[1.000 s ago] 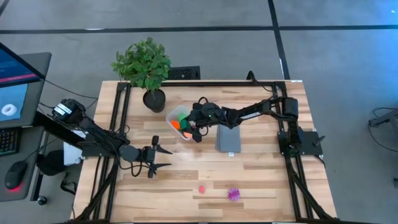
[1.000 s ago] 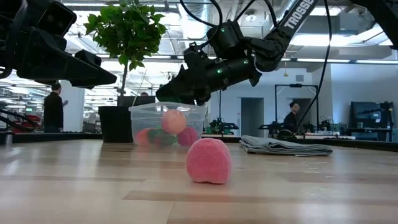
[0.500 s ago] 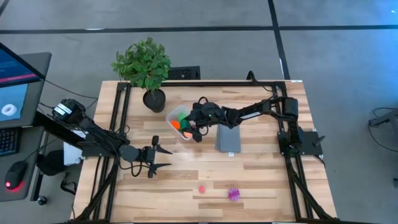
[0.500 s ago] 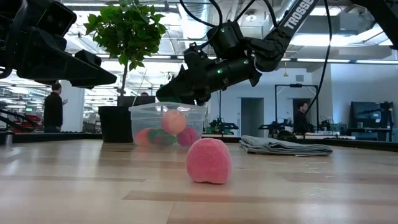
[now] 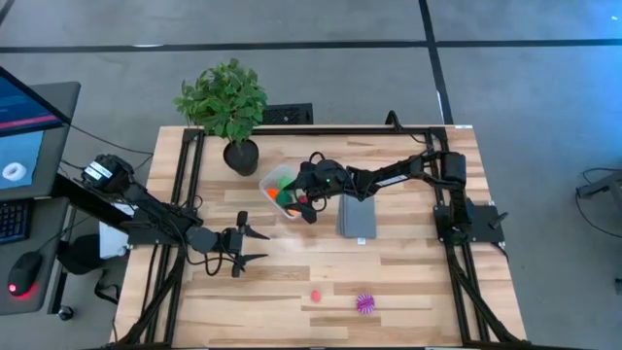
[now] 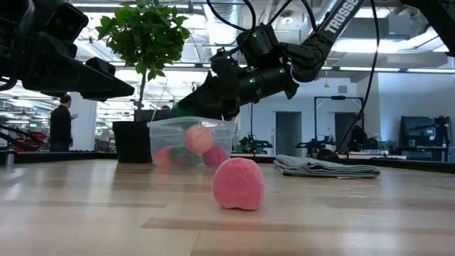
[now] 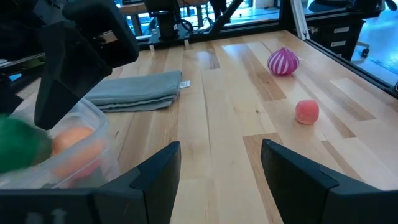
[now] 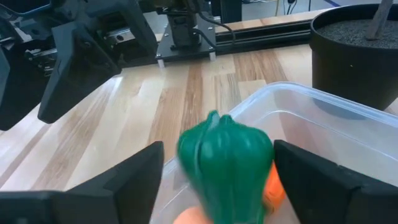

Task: Pick and placing Produce into tupperware
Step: Put the green bell pepper into the transparent bin, then put the purple onion into the transparent bin

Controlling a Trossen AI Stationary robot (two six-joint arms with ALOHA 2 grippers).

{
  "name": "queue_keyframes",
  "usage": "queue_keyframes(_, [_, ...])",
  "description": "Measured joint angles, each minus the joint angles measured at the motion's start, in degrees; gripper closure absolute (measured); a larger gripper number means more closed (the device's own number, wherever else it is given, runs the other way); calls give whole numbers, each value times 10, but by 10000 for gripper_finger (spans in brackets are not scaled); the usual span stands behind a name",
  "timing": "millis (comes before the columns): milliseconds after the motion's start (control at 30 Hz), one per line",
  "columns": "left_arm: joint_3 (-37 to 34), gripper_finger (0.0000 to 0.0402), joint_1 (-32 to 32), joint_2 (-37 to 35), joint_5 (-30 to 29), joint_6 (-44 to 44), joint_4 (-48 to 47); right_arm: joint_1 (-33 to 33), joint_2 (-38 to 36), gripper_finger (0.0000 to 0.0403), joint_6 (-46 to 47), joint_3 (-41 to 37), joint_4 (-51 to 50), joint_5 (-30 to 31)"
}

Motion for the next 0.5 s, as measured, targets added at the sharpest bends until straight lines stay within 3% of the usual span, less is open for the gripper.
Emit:
queue_keyframes(200, [0, 188, 0, 0, 0, 0, 0, 0, 0, 22, 0, 0, 4, 0])
queue_keyframes(367, [0, 188, 0, 0, 0, -2, 0, 0, -16, 20, -14, 0, -8, 0])
queue_keyframes(500, [0, 188, 0, 0, 0, -6, 0, 9, -63, 26, -41, 0, -72, 0])
